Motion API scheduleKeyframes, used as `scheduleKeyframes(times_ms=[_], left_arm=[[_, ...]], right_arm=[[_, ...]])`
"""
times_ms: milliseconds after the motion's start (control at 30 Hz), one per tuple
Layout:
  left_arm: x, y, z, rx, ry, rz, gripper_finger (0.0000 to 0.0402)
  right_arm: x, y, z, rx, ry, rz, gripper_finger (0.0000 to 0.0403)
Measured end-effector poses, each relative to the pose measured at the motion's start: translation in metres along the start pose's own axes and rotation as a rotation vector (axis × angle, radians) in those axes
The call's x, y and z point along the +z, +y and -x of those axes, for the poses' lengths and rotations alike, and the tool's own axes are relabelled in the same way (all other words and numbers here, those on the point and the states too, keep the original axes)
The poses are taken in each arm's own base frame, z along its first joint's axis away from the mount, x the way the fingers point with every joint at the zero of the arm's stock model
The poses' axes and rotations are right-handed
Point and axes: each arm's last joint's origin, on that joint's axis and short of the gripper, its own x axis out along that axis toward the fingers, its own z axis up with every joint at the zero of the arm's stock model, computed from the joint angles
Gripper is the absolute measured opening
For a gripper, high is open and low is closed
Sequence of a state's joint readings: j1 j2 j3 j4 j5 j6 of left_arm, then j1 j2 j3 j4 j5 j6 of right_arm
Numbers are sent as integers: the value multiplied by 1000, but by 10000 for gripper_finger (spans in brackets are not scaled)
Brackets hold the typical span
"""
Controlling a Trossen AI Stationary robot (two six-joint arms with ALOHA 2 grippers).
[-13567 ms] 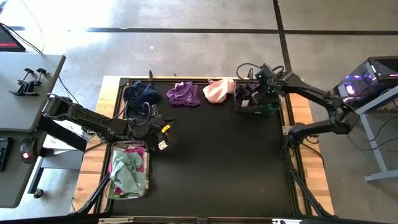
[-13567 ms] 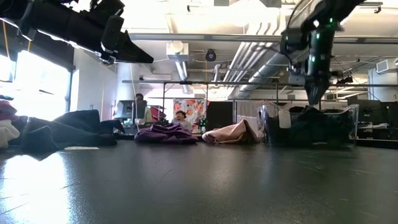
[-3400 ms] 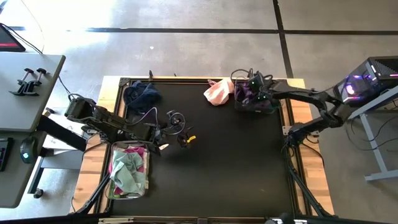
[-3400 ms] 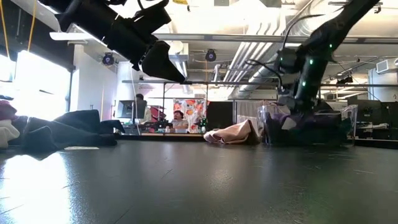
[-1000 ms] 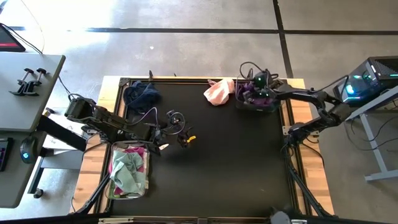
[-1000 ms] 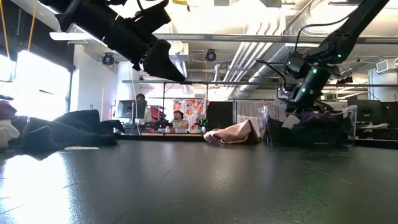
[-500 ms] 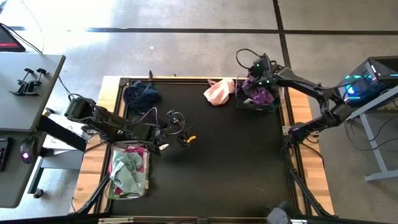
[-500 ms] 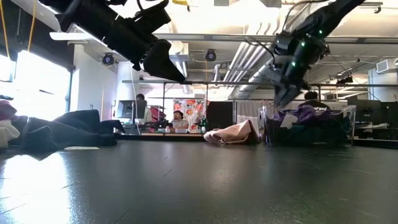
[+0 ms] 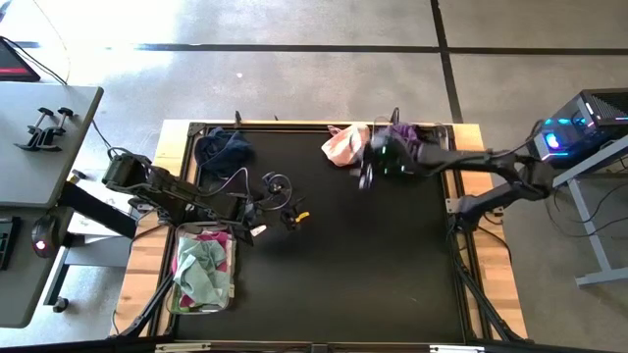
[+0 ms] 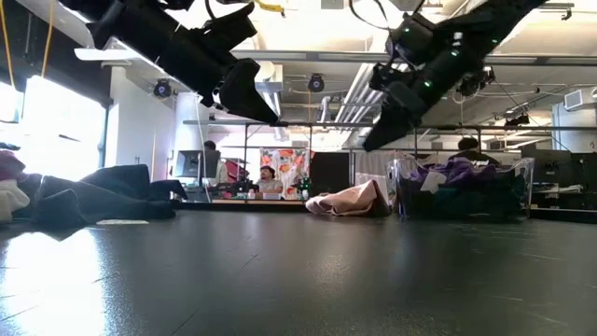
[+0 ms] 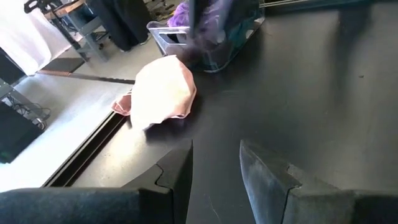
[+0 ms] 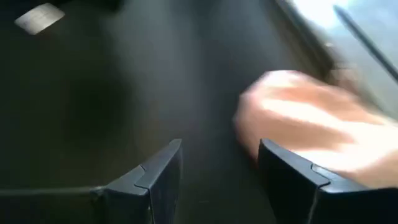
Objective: Sort towels by color in basket
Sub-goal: Put the light pink towel into the bottom transparent bin
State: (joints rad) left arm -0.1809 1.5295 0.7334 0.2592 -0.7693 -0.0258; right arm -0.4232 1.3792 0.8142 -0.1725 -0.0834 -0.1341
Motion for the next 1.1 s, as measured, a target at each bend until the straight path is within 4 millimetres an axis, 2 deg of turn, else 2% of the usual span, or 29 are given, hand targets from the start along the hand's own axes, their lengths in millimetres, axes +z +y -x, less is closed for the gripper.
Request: scheduleKeyframes(times_ms=[133, 267, 333, 433, 567, 700, 967, 1100], left_arm=[[0, 2, -2, 9, 4, 35, 119], [0, 7, -6, 8, 11, 67, 119], [-1, 11, -10, 2, 18, 116, 119], [-1, 16, -24, 14, -9, 198, 119], [-7, 25, -54, -50, -47, 150, 121], [-6, 44, -91, -55, -18, 129, 143], [8, 77, -167, -212, 147, 131, 226], [5, 85, -196, -172, 252, 171, 246]], right_arm=[[-31, 42, -13, 96, 8, 60, 200], [-65, 73, -18, 64, -44, -6, 200], [-81, 89, -17, 65, -71, 13, 200], [-101, 111, -12, 97, -70, 75, 200], [-113, 130, -6, 103, -63, 69, 200], [-114, 138, -2, 59, -96, 82, 200], [-110, 133, -3, 3, -125, 68, 200], [-109, 133, -3, 0, -135, 61, 200]])
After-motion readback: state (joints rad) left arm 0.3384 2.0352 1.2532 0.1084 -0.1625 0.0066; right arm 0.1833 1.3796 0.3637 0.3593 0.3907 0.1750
